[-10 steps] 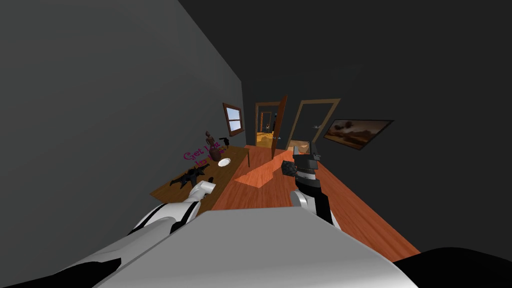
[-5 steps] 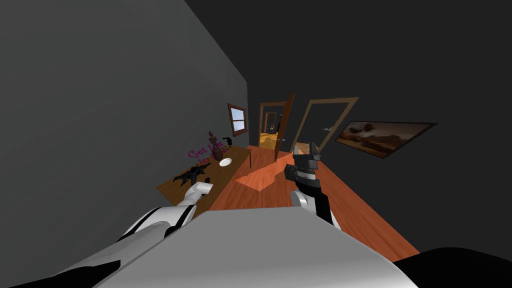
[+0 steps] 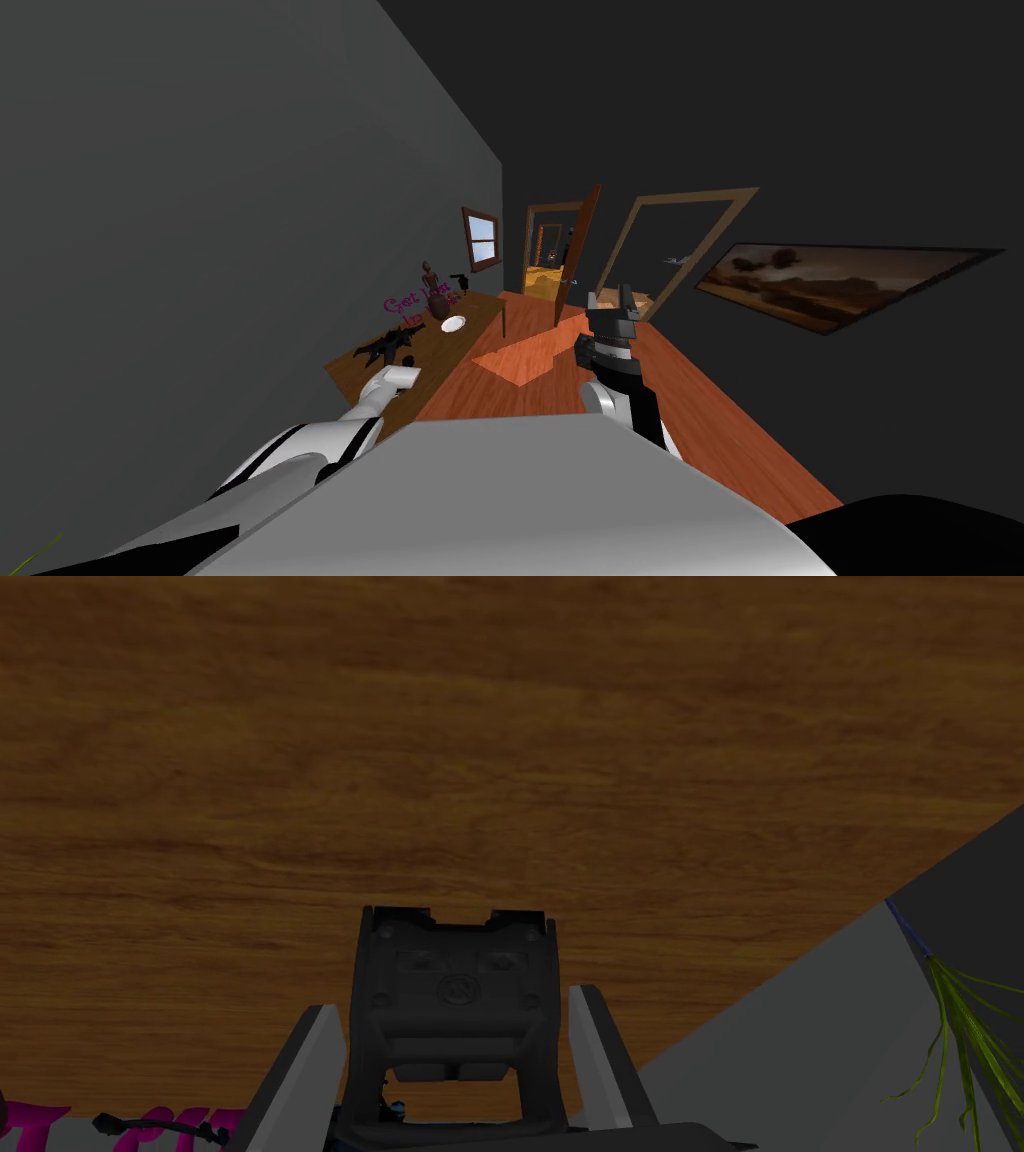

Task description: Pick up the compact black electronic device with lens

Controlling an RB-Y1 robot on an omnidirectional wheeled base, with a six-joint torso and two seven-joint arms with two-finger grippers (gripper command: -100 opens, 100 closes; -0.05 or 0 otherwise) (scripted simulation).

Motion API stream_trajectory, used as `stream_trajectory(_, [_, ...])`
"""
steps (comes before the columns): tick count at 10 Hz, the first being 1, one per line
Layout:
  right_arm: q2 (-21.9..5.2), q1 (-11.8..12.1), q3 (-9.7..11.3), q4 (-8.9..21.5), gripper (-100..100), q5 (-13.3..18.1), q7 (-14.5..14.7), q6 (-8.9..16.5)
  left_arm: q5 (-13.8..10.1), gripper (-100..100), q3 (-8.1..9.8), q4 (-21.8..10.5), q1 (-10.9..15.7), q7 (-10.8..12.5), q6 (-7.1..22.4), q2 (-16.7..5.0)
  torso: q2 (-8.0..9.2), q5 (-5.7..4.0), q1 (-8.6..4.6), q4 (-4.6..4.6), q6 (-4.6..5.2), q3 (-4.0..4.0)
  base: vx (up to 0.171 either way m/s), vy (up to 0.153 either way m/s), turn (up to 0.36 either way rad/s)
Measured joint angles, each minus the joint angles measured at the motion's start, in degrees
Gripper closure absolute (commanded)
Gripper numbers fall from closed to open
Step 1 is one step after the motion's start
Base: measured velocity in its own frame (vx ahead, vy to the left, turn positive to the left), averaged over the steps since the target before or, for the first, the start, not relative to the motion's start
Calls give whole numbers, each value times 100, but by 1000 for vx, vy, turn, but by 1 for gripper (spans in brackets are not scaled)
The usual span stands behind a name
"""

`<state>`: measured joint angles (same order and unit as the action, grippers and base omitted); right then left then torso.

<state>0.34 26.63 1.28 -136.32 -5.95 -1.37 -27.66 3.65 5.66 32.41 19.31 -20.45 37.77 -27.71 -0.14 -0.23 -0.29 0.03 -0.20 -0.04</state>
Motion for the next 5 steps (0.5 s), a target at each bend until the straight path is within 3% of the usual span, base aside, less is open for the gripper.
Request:
stream_trajectory(2, [0,-1,0,0,0,0,0,0,-171,100,2,144,-110,-248,-24,-62,8,-4,-5,3,6,5,64,-94,129])
stream_trajectory(4, [0,-1,0,0,0,0,0,0,-377,100,-2,333,-226,-532,-22,-139,5,-7,-3,5,10,5,42,-46,54])
stream_trajectory(5, [-1,-1,0,0,0,0,0,0,-384,0,0,337,-226,-551,-25,-141,15,-4,11,6,11,9,5,-6,-4])
